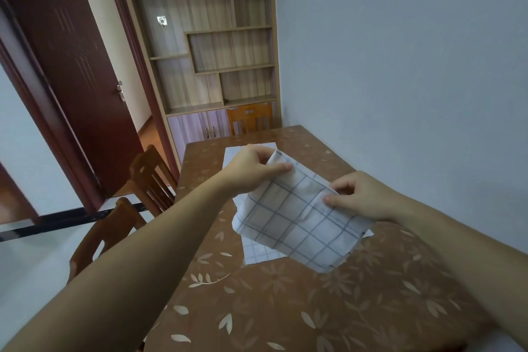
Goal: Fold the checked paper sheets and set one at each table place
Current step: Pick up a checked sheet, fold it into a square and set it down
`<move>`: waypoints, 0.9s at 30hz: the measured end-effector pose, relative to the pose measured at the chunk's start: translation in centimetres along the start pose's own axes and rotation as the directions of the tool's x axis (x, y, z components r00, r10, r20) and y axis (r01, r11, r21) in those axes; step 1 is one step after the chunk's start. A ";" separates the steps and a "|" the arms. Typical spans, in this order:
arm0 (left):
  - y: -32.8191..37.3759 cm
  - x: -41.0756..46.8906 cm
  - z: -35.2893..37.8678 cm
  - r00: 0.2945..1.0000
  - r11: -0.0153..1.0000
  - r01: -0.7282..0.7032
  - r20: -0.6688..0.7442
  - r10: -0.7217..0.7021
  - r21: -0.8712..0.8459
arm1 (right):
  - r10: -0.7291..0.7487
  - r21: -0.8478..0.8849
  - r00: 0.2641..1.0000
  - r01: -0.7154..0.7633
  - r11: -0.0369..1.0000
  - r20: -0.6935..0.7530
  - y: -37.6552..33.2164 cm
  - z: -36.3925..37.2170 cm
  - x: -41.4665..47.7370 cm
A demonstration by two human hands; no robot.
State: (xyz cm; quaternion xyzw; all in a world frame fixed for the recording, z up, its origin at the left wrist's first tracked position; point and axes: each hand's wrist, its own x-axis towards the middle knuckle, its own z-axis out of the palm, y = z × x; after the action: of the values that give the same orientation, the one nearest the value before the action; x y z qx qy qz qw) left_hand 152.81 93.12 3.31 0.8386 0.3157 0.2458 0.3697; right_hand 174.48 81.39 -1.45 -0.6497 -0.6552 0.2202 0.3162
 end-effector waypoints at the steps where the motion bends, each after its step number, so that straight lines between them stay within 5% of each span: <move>1: -0.1 0.1 0.1 1.000 1.000 0.003 -0.024 -0.003 -0.005 | -0.018 -0.014 1.000 0.018 1.000 -0.025 -0.2 0.0 0.0; 13: -1.4 1.0 0.1 0.963 0.963 -0.009 -0.263 -0.065 -0.270 | 0.138 0.272 0.936 -0.048 0.961 -0.323 1.4 -1.6 -1.9; 17: -2.6 1.3 0.0 0.992 0.975 0.082 -0.082 -0.101 -0.208 | 0.222 0.444 0.883 -0.018 0.896 -0.413 1.6 -2.7 -2.1; 20: -2.9 1.5 0.3 0.989 0.991 0.099 0.105 -0.108 0.092 | 0.214 0.434 0.891 -0.022 0.901 -0.400 0.8 -3.5 -2.2; 23: -1.8 1.4 1.8 0.962 0.964 0.004 0.261 -0.076 0.265 | 0.171 0.371 0.921 -0.032 0.928 -0.350 -0.6 -3.9 -2.1; 27: 1.3 0.9 4.7 0.947 0.966 -0.173 0.303 0.109 0.193 | 0.086 0.276 0.959 -0.009 0.961 -0.269 -2.3 -3.7 -2.0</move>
State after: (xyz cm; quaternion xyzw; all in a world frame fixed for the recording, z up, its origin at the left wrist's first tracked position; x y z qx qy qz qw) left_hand 156.92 90.93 1.59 0.9213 0.2219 0.1103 0.2996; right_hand 175.33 78.86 2.46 -0.6401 -0.5519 0.2224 0.4860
